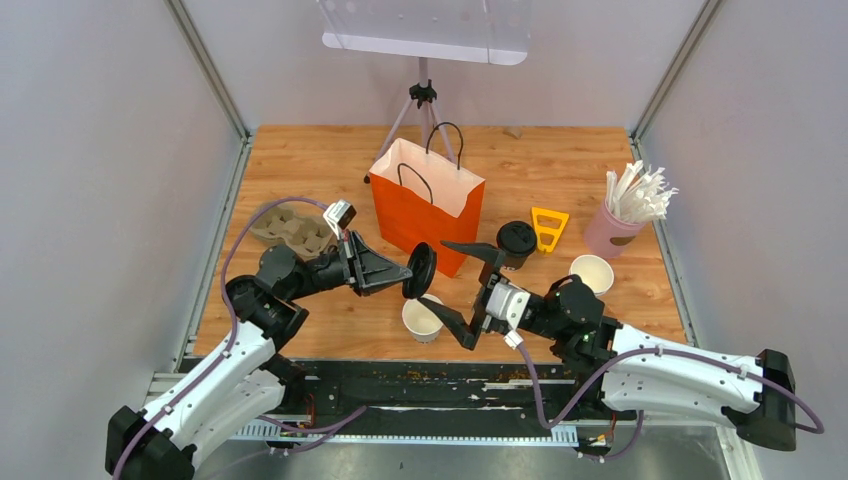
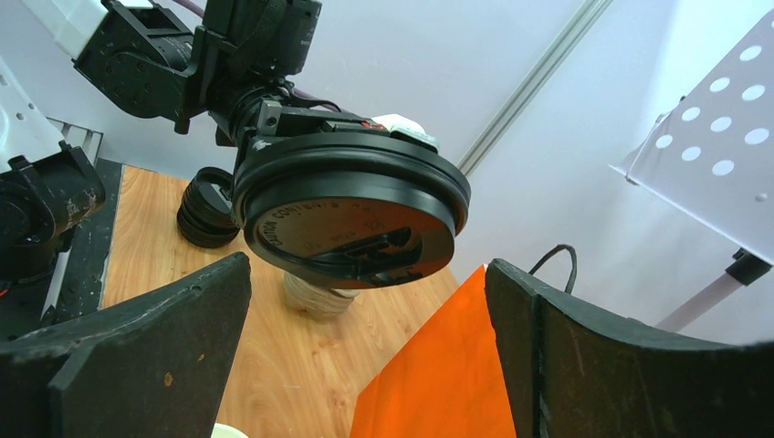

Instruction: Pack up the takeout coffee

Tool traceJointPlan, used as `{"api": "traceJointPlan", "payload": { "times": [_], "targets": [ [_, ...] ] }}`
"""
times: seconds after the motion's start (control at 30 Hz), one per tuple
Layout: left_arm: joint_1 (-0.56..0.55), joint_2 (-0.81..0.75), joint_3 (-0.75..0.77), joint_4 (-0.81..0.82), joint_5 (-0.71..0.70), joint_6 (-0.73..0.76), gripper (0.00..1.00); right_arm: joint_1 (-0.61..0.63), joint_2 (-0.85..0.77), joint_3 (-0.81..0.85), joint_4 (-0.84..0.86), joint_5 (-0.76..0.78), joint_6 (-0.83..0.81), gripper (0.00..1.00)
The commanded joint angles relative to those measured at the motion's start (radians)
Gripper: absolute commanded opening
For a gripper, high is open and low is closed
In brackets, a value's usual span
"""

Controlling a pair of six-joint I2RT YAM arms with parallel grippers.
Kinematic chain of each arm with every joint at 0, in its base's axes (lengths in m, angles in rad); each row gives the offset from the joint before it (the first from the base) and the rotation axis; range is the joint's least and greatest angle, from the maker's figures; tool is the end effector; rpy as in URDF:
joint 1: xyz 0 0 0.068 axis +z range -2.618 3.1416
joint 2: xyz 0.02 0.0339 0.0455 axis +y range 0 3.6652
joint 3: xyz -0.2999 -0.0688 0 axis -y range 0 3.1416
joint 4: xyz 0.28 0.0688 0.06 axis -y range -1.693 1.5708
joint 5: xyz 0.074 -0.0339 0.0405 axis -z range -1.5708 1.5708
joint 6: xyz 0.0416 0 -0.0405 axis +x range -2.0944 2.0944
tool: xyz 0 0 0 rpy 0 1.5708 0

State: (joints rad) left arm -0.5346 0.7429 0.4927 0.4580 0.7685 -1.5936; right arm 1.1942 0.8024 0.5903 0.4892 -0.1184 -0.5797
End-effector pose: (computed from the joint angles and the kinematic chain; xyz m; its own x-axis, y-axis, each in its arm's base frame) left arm 0.1461 -0.1201 0.3266 -0.9553 -0.2697 -0.1210 0.1558 -0.1113 -0.9815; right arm 0.0722 0.1960 0.3604 0.6129 0.0707 -0.7870 -0.7524 0.3565 -0.5539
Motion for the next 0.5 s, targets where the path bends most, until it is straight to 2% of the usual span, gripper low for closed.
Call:
{"api": "traceJointPlan", "payload": {
  "times": [0.0, 0.27, 0.47],
  "targets": [
    [-0.008, -0.012, 0.016, 0.044, -0.019, -0.008, 0.0, 0.0, 0.01, 0.046, 0.077, -0.054, -0.04, 0.99],
    [-0.032, -0.005, 0.012, 0.051, -0.041, -0.014, 0.0, 0.0, 0.036, 0.047, 0.1, -0.088, -0.043, 0.99],
    [-0.052, 0.003, 0.017, 0.033, -0.054, -0.003, 0.0, 0.001, 0.039, 0.049, 0.107, -0.102, -0.057, 0.9]
  ]
}}
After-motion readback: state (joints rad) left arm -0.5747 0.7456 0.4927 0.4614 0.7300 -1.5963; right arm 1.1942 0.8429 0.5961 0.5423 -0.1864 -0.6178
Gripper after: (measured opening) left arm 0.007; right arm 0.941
